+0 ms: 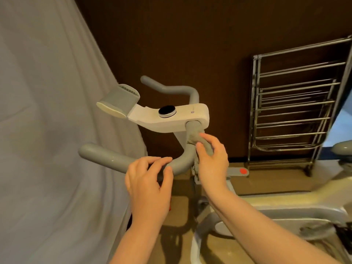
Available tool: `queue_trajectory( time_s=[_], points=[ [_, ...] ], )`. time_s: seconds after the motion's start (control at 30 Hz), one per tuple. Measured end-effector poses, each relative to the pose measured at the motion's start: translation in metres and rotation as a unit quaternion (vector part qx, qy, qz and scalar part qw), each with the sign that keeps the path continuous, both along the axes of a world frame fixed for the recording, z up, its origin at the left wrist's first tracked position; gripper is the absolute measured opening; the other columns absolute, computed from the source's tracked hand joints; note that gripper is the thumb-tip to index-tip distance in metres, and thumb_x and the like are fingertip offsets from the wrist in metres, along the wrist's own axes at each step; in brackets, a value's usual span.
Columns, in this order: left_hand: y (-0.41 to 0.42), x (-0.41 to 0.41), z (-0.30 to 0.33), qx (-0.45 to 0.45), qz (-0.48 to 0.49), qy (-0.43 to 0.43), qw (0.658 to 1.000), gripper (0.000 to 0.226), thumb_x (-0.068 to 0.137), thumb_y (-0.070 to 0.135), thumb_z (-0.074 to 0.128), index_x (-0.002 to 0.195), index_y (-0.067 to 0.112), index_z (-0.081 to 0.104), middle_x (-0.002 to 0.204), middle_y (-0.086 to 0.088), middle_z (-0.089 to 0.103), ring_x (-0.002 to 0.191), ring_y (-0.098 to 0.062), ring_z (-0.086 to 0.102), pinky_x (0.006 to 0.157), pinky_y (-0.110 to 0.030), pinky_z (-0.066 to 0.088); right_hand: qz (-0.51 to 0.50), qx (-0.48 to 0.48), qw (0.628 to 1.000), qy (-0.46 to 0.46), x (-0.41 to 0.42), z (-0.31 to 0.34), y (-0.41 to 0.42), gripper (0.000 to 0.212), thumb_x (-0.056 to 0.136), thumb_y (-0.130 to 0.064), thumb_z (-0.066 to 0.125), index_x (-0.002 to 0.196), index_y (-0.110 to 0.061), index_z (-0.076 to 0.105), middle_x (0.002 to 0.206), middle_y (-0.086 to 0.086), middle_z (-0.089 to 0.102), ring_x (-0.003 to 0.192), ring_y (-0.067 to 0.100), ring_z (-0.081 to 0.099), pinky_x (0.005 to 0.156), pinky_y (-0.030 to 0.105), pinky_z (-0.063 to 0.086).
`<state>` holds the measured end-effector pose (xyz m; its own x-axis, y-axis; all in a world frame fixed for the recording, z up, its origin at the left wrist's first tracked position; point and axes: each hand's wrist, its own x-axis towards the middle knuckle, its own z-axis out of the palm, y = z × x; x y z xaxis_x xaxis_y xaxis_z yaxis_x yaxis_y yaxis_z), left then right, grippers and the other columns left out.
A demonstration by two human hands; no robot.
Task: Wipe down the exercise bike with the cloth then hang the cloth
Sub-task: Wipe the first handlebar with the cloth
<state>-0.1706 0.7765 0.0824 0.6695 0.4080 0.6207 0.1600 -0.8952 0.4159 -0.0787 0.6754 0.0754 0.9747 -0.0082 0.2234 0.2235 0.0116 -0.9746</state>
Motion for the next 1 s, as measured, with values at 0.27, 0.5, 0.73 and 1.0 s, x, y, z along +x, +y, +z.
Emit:
queue_trajectory(
  time_s=[0.27, 0.5, 0.73, 1.0],
  points=[
    [0.003, 0.003, -0.001, -0.012, -0.012, -0.011, 1.000, 0.028, 0.089, 0.043, 0.047, 0.101, 0.034, 0.070, 0.096, 0.017, 0.052, 0.098, 0.000, 0.032, 0.083, -0.030, 0.025, 0.017, -0.174, 0.976, -0.128, -0.006, 0.008, -0.002, 0.025, 0.094, -0.030, 0.058, 0.117, -0.037, 0.064, 0.108, -0.013, 0.048, 0.108, 0.009, 0.043, 0.078, 0.011, 0.036],
    [0.004, 0.002, -0.001, -0.012, -0.007, -0.016, 1.000, 0.026, 0.089, 0.042, 0.047, 0.099, 0.035, 0.070, 0.094, 0.018, 0.053, 0.096, 0.000, 0.033, 0.079, -0.024, 0.019, 0.110, -0.279, 0.936, -0.183, 0.012, 0.016, -0.010, 0.024, 0.094, -0.028, 0.059, 0.116, -0.036, 0.066, 0.105, -0.011, 0.045, 0.104, 0.006, 0.039, 0.084, 0.021, 0.039],
    [-0.001, 0.007, 0.003, -0.029, 0.022, -0.017, 0.999, 0.020, 0.085, 0.041, 0.049, 0.090, 0.037, 0.068, 0.087, 0.019, 0.050, 0.090, -0.002, 0.034, 0.077, -0.028, 0.021, 0.151, -0.308, 0.912, -0.225, 0.036, 0.018, -0.020, 0.025, 0.096, -0.027, 0.055, 0.117, -0.037, 0.065, 0.111, -0.014, 0.054, 0.105, 0.005, 0.042, 0.078, 0.010, 0.033],
    [-0.034, 0.044, 0.008, -0.082, 0.021, -0.004, 0.996, 0.015, 0.085, 0.045, 0.052, 0.091, 0.042, 0.066, 0.092, 0.025, 0.057, 0.094, 0.005, 0.044, 0.090, -0.019, 0.018, 0.209, -0.401, 0.847, -0.280, 0.086, 0.036, -0.019, 0.028, 0.092, -0.029, 0.059, 0.120, -0.031, 0.059, 0.117, -0.009, 0.058, 0.110, 0.010, 0.050, 0.083, 0.028, 0.046]
  ],
)
